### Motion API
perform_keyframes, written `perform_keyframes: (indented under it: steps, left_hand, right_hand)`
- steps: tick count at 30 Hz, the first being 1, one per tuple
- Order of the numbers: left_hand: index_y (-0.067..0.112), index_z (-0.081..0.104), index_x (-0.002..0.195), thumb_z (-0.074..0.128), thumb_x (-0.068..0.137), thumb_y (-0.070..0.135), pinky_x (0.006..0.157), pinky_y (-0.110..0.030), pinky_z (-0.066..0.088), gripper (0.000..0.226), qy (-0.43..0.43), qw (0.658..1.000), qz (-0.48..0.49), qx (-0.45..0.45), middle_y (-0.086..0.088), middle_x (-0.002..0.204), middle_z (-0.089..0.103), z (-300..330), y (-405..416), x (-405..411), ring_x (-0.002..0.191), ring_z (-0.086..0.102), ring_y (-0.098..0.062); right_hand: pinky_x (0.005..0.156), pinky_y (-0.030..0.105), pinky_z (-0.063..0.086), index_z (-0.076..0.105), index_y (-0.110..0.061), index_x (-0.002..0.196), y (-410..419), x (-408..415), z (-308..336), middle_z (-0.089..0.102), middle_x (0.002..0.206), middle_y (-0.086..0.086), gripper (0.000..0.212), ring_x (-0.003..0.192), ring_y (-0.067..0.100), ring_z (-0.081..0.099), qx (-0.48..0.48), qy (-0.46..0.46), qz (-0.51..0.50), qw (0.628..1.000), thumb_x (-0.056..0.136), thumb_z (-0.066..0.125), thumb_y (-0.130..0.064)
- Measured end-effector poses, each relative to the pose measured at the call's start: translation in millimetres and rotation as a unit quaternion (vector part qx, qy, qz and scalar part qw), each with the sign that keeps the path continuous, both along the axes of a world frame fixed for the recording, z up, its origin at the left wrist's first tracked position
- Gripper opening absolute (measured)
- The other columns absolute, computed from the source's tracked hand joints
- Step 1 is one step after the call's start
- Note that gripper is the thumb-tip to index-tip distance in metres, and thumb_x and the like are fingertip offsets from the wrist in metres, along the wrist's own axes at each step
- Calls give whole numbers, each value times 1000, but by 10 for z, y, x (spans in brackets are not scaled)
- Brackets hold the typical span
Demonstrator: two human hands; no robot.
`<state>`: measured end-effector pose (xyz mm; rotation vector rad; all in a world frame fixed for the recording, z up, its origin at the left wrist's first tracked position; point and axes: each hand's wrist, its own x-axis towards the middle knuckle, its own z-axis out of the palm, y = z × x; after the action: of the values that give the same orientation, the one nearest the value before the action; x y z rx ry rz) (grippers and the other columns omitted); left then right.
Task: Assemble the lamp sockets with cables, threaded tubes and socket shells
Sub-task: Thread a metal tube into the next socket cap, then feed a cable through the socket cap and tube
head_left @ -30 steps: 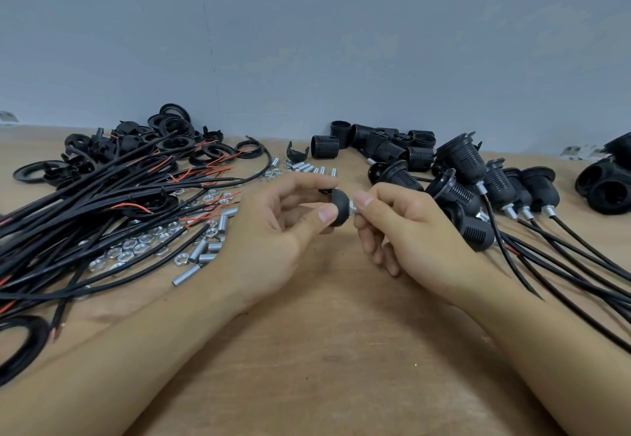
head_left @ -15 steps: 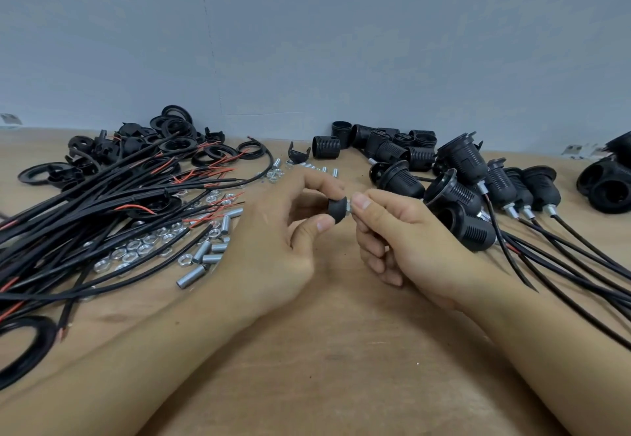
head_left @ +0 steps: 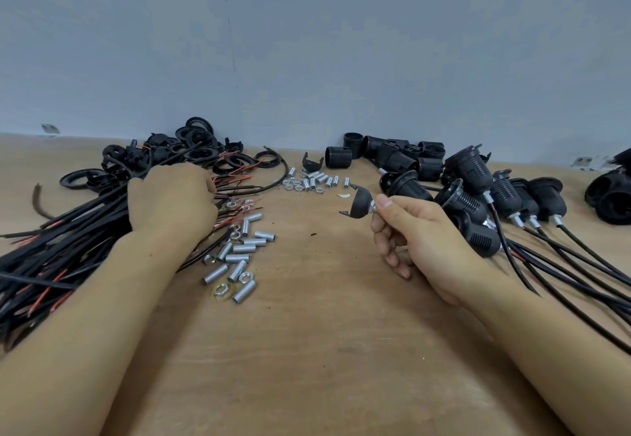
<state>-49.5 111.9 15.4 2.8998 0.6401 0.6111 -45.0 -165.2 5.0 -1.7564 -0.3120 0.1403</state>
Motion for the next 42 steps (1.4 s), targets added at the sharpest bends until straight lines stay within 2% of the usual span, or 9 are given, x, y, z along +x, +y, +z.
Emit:
perform_keyframes:
  steps: [5,8,13,16,20,25,30,34,42]
  left_hand:
    - [23,72,106,66,91,17,93,-44,42,18,-8,1000,5,0,-7,108,70,-24,26,29,112,55,-36]
    - [16,75,104,62,93,8,82,-39,44,19,-136,988,-66,-45,-11,108,69,-10,-2,19,102,61,-36]
    - [1,76,95,66,89,-3,75,-26,47,12,-384,867,-316,22,-14,90,69,91,-408,-98,79,65,-30]
    - [0,76,96,72,83,-10,72,-36,55,17,-356,809,-467,28,-13,92,71,-33,-721,-173,80,67,-29]
    - [-1,73,106,68,87,-7,88,-32,54,20,-242,758,-603,-59,-9,109,72,-176,-1002,-215,99,69,-22]
    - [2,69,110,70,87,-3,91,-27,51,23,-248,771,-569,-141,-6,115,68,-185,-994,-168,106,63,-10]
    - [17,67,115,67,93,34,101,-30,37,28,-133,899,-406,-94,3,117,64,-246,-693,-47,115,50,-16]
    - [16,75,101,65,95,18,86,-38,43,12,-111,884,-438,-123,-2,92,71,-222,-621,-2,91,58,-19]
    - [6,75,109,64,94,3,73,-41,49,19,-341,858,-375,-84,-13,88,62,-92,-560,2,80,58,-28]
  right_hand:
    - [37,23,32,57,-13,73,-12,3,-6,53,55,4,39,43,14,43,-3,2,-7,1000,103,45,-35]
    - [37,23,32,57,-13,74,-12,7,-5,54,56,4,39,44,15,44,-6,-1,-7,1000,103,46,-36]
    - [34,25,39,55,-9,81,-6,16,5,63,66,10,34,46,22,53,34,13,-5,999,103,46,-34]
    - [37,27,45,51,-9,85,-13,25,22,70,78,15,34,50,27,61,94,49,-1,994,103,43,-37]
    - [47,31,55,56,-12,81,-10,10,46,69,73,9,38,58,27,69,175,101,29,979,102,42,-40]
    - [58,30,58,59,-8,79,17,25,48,69,78,12,37,75,29,74,271,115,34,955,102,43,-32]
    - [61,29,59,55,-8,73,-17,63,67,72,90,21,41,88,37,73,293,124,17,948,104,40,-30]
    - [65,31,59,62,-9,69,-44,65,72,68,101,25,40,92,38,72,309,109,36,944,100,45,-27]
    - [60,25,58,76,-12,87,-95,66,65,74,92,18,16,73,25,74,257,22,16,966,78,66,-20]
